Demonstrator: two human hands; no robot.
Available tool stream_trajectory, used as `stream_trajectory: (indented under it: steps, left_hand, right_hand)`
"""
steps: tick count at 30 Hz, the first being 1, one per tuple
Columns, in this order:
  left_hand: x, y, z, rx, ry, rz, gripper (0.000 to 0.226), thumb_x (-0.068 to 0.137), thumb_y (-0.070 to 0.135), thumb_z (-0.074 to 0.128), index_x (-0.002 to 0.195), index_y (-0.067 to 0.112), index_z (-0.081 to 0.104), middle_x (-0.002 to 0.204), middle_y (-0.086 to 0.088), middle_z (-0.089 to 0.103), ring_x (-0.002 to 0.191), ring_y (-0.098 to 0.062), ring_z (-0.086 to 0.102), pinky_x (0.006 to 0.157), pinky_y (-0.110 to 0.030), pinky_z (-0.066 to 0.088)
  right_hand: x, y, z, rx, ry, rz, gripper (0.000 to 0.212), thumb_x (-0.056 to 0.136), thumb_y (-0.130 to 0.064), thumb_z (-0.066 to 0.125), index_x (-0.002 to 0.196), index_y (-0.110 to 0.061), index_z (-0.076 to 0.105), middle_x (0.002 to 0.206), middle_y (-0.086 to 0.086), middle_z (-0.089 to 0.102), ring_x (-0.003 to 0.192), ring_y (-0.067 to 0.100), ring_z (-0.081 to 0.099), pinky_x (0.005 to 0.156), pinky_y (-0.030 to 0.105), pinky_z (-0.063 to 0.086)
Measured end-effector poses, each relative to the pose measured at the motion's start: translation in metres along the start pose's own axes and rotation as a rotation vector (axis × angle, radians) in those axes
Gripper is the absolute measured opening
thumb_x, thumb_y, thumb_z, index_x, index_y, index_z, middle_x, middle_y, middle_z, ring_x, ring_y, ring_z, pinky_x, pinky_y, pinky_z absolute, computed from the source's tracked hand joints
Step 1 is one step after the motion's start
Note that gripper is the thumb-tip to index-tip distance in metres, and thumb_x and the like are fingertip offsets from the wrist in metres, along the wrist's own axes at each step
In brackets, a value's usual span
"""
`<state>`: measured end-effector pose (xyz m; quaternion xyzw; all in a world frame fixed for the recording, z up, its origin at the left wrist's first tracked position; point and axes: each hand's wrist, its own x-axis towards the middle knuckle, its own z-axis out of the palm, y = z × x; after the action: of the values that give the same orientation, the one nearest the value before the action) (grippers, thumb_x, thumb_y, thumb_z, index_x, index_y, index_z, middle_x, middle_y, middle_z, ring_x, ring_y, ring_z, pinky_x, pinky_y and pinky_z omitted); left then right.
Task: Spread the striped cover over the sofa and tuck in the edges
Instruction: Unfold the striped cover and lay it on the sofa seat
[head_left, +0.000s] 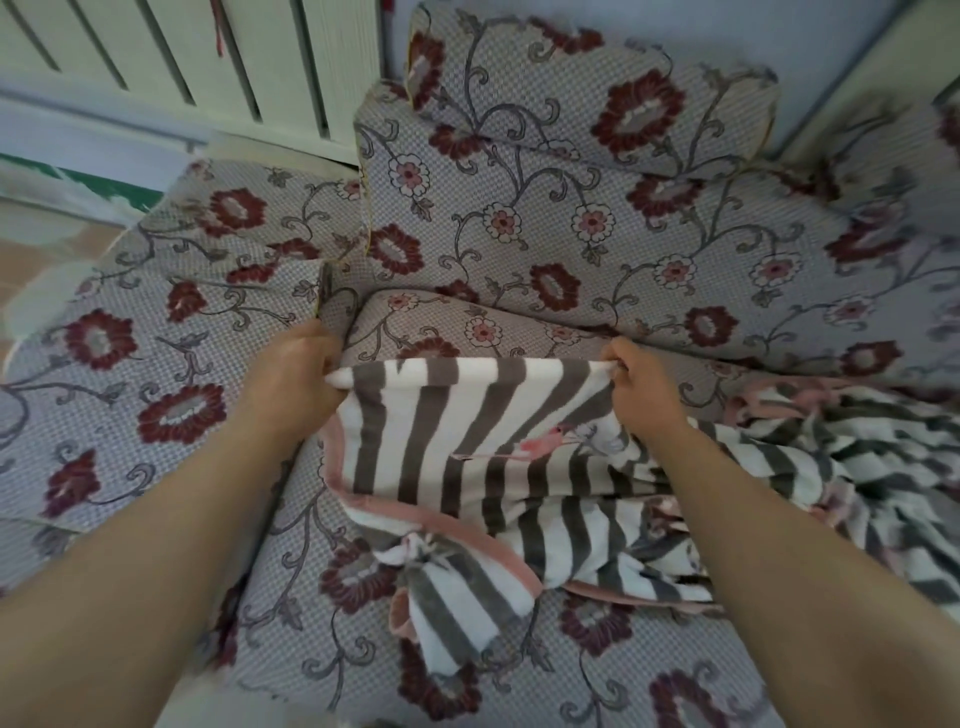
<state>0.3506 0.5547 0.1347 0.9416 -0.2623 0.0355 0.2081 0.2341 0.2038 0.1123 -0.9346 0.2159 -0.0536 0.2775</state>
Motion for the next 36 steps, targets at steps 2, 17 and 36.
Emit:
stream_trajectory:
  steps: [2, 17, 36]
  left_hand:
    - [-0.008, 0.001, 0.004, 0.004, -0.178, 0.092, 0.025, 0.071, 0.002, 0.069, 0.059, 0.013, 0.050, 0.073, -0.003, 0.055, 0.063, -0.023, 0.051, 0.053, -0.027, 0.034]
    - [0.019, -0.045, 0.051, 0.299, -0.573, -0.015, 0.006, 0.083, 0.021, 0.061, 0.088, 0.022, 0.062, 0.092, -0.002, 0.059, 0.092, -0.025, 0.061, 0.069, -0.032, 0.046]
    - [0.255, -0.144, 0.220, 0.438, -0.470, -0.302, 0.025, 0.085, 0.012, 0.056, 0.109, 0.013, 0.062, 0.114, -0.012, 0.061, 0.105, -0.034, 0.062, 0.076, -0.039, 0.050]
  right_hand:
    - [-0.014, 0.008, 0.005, -0.096, -0.188, -0.062, 0.029, 0.085, 0.009, 0.041, 0.094, -0.008, 0.061, 0.089, 0.012, 0.061, 0.084, 0.029, 0.056, 0.074, 0.037, 0.046]
    - [-0.013, 0.021, 0.051, -0.216, -0.246, 0.054, 0.011, 0.086, -0.005, 0.044, 0.084, -0.013, 0.051, 0.084, 0.013, 0.060, 0.081, 0.035, 0.058, 0.071, 0.042, 0.050]
    - [0.240, 0.023, 0.209, -0.358, 0.089, 0.301, 0.021, 0.097, -0.011, 0.039, 0.104, -0.004, 0.058, 0.104, 0.022, 0.065, 0.098, 0.038, 0.061, 0.080, 0.041, 0.048]
